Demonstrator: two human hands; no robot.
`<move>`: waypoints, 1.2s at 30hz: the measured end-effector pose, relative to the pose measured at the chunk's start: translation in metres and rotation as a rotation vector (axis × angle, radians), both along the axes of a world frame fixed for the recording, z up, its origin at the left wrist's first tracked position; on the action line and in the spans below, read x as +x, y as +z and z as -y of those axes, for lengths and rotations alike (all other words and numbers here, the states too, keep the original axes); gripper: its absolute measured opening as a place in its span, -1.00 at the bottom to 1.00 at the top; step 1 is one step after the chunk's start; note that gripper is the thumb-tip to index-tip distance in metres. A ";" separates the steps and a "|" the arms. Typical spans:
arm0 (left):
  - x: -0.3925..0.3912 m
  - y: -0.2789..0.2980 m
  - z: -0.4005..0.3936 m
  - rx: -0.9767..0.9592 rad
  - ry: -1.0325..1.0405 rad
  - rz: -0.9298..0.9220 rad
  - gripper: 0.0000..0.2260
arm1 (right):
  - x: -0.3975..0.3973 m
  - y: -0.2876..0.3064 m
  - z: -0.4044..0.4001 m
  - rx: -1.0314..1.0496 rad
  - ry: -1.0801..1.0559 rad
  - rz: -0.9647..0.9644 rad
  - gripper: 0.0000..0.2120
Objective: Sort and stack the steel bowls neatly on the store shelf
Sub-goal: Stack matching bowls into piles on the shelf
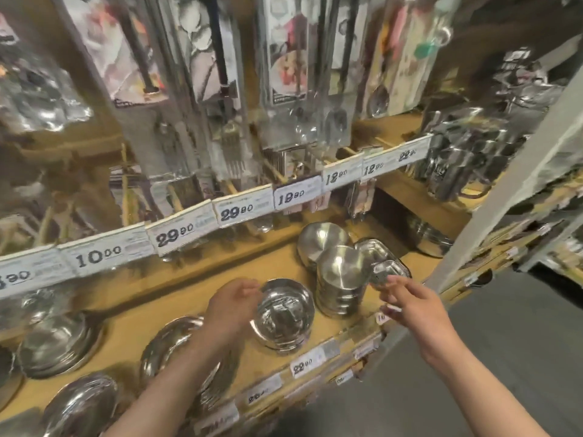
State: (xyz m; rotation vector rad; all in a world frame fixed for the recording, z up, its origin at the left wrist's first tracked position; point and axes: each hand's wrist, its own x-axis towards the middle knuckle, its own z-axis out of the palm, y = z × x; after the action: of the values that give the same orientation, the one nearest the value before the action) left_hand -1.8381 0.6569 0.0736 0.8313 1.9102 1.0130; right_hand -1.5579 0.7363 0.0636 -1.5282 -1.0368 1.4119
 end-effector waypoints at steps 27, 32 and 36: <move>0.047 -0.086 -0.222 -0.289 0.057 0.093 -0.88 | 0.044 -0.094 -0.161 -0.181 0.222 0.129 -0.82; 0.029 -0.077 -0.218 -0.291 0.094 0.054 -0.89 | 0.020 -0.097 -0.179 -0.237 0.250 0.135 -0.81; 0.007 -0.066 -0.203 -0.273 0.109 0.211 -0.84 | -0.001 -0.099 -0.195 -0.266 0.293 0.092 -0.86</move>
State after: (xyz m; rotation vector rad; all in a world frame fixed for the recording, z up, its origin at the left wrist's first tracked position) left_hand -1.8306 0.8598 0.0079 0.4503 1.8725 0.8419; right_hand -1.5586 0.9312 -0.0358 -1.6940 -1.2054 1.7527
